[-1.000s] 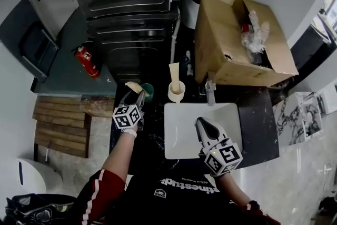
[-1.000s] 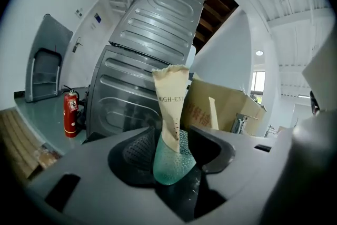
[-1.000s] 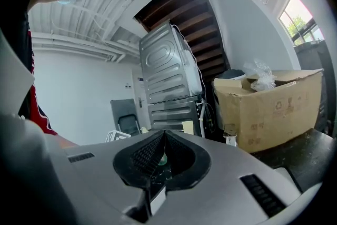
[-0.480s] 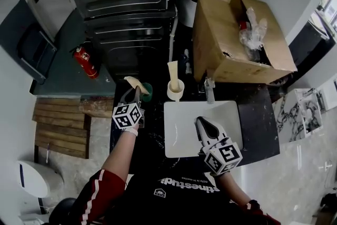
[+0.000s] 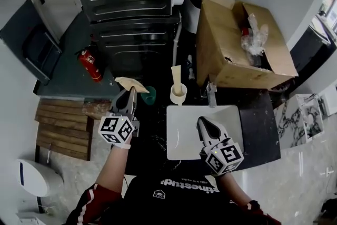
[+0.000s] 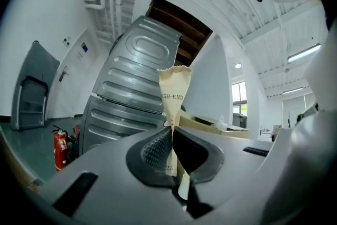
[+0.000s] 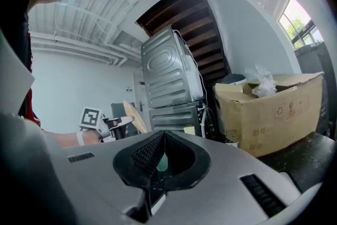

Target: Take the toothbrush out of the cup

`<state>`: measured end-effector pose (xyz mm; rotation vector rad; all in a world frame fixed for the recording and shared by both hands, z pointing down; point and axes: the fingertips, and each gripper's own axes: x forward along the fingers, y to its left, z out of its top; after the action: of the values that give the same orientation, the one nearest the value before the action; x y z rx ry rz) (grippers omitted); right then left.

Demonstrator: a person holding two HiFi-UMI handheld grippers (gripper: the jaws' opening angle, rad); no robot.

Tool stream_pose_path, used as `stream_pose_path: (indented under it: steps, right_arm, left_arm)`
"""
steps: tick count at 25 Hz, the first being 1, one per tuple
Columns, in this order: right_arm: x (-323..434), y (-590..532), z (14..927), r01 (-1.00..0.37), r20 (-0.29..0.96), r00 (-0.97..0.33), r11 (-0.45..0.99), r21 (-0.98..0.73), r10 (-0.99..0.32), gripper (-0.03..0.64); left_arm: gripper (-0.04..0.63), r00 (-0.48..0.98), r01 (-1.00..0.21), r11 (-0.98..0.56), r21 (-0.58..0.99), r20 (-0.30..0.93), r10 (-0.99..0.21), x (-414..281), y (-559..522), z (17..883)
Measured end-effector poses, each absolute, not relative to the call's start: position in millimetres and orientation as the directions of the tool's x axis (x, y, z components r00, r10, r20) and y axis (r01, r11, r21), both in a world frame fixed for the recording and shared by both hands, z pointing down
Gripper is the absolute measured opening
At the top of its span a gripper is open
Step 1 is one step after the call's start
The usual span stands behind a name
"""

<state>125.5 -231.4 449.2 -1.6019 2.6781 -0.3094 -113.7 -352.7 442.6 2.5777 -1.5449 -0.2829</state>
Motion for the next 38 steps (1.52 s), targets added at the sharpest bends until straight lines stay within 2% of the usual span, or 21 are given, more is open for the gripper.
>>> stream_pose_path:
  steps: [6, 22, 23, 24, 26, 32, 38]
  right_arm:
    - [121.0, -232.5, 456.1, -0.866, 0.112, -0.491, 0.471, -0.169, -0.864, 0.037]
    - [112.6, -234.1, 456.0, -0.858, 0.102, -0.505, 0.486, -0.164, -0.857, 0.043]
    - [112.3, -234.5, 456.6, -0.861, 0.105, -0.501, 0.483, -0.157, -0.859, 0.076]
    - [111.7, -235.0, 457.2, -0.863, 0.110, -0.499, 0.482, -0.149, -0.860, 0.140]
    - [110.8, -235.9, 458.7, -0.867, 0.117, -0.495, 0.480, -0.136, -0.861, 0.184]
    - [111.4, -243.7, 465.4, -0.871, 0.136, -0.488, 0.471, -0.141, -0.862, 0.190]
    - [104.6, -289.5, 488.2, -0.876, 0.212, -0.482, 0.475, -0.085, -0.850, 0.190]
  left_arm:
    - [0.018, 0.505, -0.836, -0.505, 0.217, -0.056, -0.861, -106.4, -289.0, 460.6]
    - [0.018, 0.564, -0.807, -0.557, 0.198, -0.025, -0.826, -78.2, -281.9, 458.4]
    - [0.018, 0.563, -0.807, -0.555, 0.202, -0.024, -0.826, -77.8, -282.6, 459.1]
    - [0.018, 0.562, -0.807, -0.554, 0.206, -0.022, -0.827, -77.5, -283.3, 460.0]
    - [0.018, 0.563, -0.805, -0.554, 0.213, -0.021, -0.826, -75.7, -284.5, 461.4]
    - [0.018, 0.561, -0.806, -0.551, 0.215, -0.022, -0.828, -73.3, -286.1, 463.1]
    - [0.018, 0.544, -0.815, -0.533, 0.225, -0.017, -0.839, -82.2, -291.6, 464.8]
